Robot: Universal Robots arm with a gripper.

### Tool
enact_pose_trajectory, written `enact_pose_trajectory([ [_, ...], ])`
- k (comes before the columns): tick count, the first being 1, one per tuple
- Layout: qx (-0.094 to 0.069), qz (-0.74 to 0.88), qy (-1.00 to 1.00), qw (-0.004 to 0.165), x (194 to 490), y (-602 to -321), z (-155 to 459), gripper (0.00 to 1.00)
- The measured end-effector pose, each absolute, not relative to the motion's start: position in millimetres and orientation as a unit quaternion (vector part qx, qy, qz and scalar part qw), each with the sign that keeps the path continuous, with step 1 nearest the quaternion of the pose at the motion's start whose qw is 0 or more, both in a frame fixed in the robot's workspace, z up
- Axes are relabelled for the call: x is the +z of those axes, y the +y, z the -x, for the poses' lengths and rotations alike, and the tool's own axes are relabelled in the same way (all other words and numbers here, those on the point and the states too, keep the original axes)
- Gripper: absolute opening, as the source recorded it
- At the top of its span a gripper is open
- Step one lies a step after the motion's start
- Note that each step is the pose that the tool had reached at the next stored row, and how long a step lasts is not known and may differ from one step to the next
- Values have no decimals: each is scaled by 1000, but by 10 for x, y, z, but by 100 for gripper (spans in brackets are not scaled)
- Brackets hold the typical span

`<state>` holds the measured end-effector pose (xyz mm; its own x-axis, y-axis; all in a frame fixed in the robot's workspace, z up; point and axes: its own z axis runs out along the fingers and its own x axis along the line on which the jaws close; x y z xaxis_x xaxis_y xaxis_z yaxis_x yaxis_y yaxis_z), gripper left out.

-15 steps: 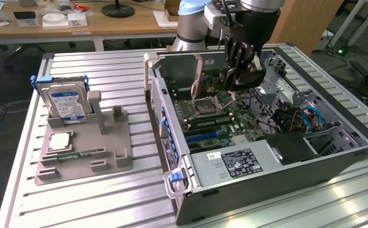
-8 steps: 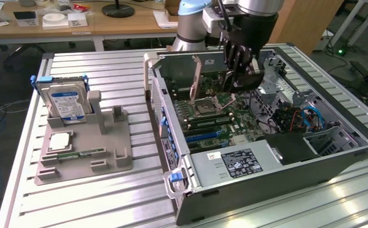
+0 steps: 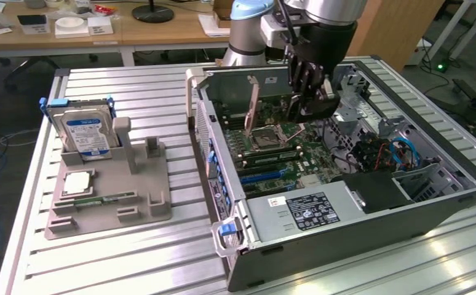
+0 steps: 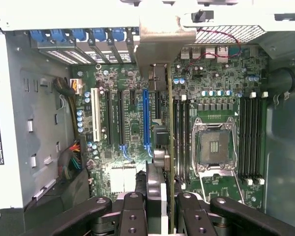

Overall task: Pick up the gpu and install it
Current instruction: 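Insert the gpu into the slot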

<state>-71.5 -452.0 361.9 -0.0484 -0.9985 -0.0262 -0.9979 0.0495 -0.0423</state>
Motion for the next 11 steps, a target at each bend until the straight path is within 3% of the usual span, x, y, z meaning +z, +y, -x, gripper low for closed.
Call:
enact_pose_trajectory([
  [11,-6,689,724,24,3523,-4521,716,28],
])
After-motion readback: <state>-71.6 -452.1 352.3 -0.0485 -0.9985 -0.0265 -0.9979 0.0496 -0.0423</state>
